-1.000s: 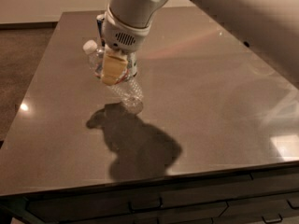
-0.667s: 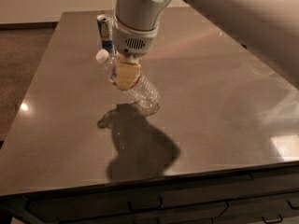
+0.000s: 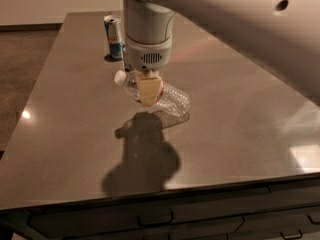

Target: Knock water bottle over

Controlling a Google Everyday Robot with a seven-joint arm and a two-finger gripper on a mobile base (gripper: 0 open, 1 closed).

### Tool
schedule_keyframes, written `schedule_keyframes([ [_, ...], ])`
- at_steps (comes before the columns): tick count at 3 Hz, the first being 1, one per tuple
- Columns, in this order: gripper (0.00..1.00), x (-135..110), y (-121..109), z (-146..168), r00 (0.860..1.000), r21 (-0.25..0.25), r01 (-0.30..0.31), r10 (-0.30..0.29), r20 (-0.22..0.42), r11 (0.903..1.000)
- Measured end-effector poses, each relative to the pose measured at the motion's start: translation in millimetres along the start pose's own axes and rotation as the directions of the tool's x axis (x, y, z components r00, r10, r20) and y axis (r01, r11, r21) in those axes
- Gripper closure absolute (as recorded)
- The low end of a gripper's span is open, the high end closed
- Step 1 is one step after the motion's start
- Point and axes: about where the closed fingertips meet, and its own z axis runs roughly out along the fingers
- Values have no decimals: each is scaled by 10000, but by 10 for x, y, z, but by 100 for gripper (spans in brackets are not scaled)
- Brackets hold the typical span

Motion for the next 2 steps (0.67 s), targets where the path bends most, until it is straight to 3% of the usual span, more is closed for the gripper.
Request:
schedule_keyframes([
  [2, 12, 27, 100, 188, 9933, -487, 924, -955, -644, 9945],
])
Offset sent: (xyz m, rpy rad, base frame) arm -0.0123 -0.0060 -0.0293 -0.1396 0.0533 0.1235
